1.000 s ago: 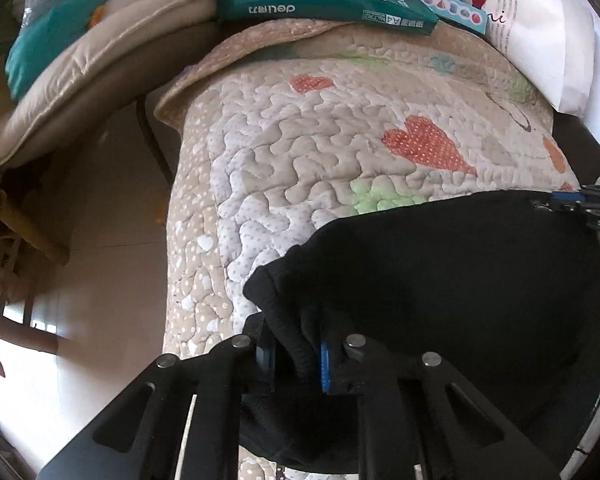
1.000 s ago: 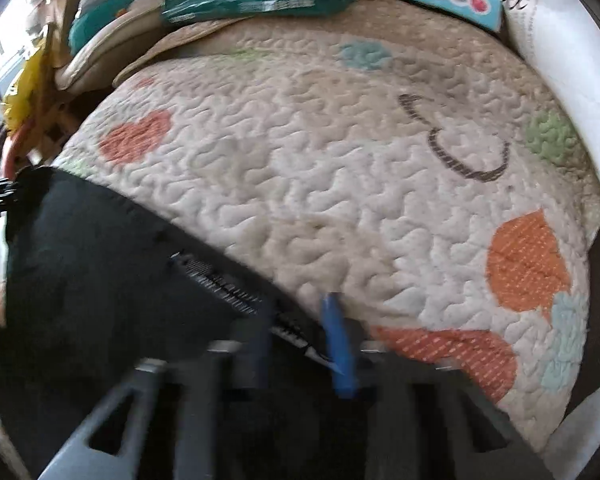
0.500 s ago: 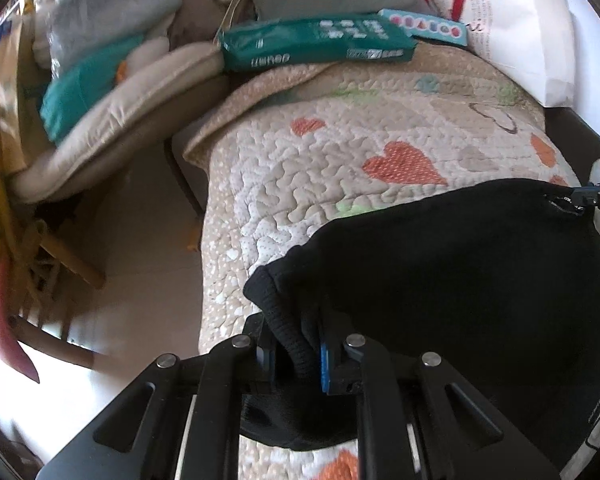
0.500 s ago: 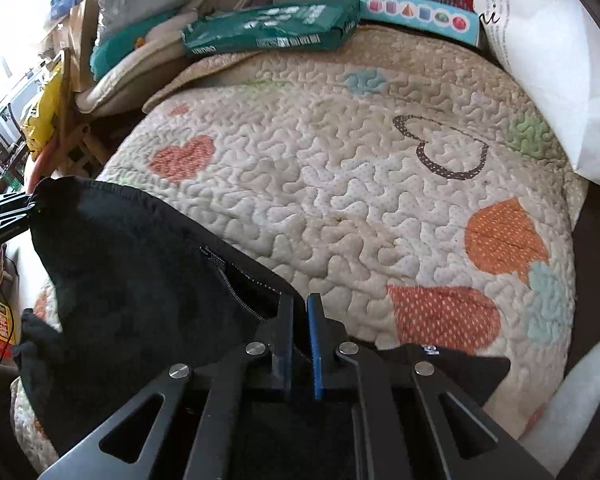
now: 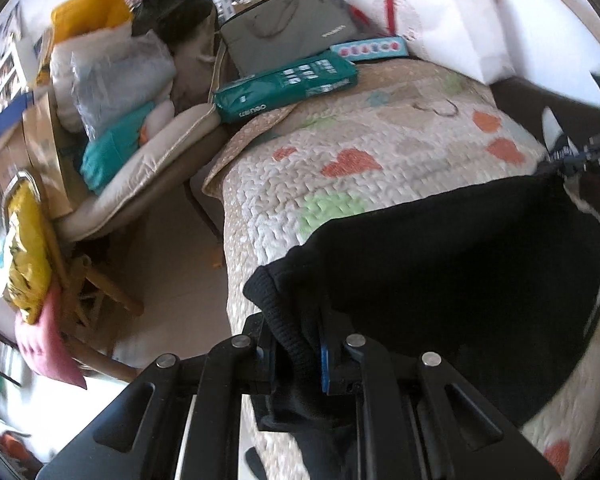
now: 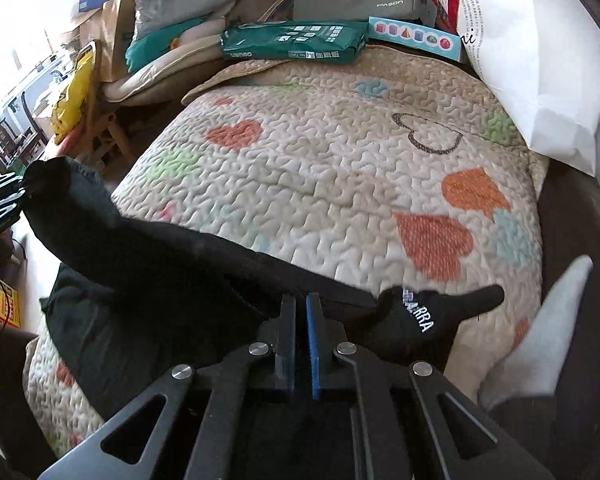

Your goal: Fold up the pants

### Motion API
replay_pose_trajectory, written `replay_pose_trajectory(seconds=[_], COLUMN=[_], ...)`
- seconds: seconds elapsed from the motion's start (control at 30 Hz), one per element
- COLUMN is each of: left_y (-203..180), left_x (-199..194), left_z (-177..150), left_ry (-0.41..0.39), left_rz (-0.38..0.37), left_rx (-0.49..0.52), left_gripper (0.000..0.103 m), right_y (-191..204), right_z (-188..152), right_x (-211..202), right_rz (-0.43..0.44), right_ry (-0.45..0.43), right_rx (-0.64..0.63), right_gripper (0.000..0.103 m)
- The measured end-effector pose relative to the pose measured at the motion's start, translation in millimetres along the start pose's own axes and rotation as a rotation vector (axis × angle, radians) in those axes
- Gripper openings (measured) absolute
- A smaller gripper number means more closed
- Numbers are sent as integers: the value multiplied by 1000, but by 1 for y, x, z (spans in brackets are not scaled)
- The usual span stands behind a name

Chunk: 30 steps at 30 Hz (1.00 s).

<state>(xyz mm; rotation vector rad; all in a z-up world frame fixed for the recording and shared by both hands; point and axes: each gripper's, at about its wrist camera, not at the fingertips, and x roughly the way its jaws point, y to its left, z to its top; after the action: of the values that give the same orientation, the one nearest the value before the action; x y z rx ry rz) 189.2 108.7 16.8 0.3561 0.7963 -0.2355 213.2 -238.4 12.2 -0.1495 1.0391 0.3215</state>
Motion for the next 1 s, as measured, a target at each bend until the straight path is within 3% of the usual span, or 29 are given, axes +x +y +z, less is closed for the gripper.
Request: replay_pose_trajectory(seconds=[0.33,0.67,0.77,0.83,0.87,0.93,1.0], left_y=[-47,-112,-118,-121,-122,-122,-119], left_x=[-33,-27,-24,-24,-24,-25,-26], left_z=[-62,-140,-157,-164,-170,-181,-192], left_ry=[11,-42,-71,-86,-100,-131,-145], left_rz=[96,402,461,492,507,559,601], left_rx=[210,820,950,1022,1078,1191,1295], left_gripper=[15,24,30,40,42,59,67], right_y=[29,65,63,62,61,59,58], right_z=[-80,-145,-158,-160,-159,-155,-150], right_x=[-23,-5,5,8,6,-2,-11], right_rz=[7,9,-4,-23,-27,-33,-25], right_ry=[76,248,302,320,311,285,255], right_rx=[16,12,27,31,40,61,71], right_gripper=[5,4,4,4,5,6,11])
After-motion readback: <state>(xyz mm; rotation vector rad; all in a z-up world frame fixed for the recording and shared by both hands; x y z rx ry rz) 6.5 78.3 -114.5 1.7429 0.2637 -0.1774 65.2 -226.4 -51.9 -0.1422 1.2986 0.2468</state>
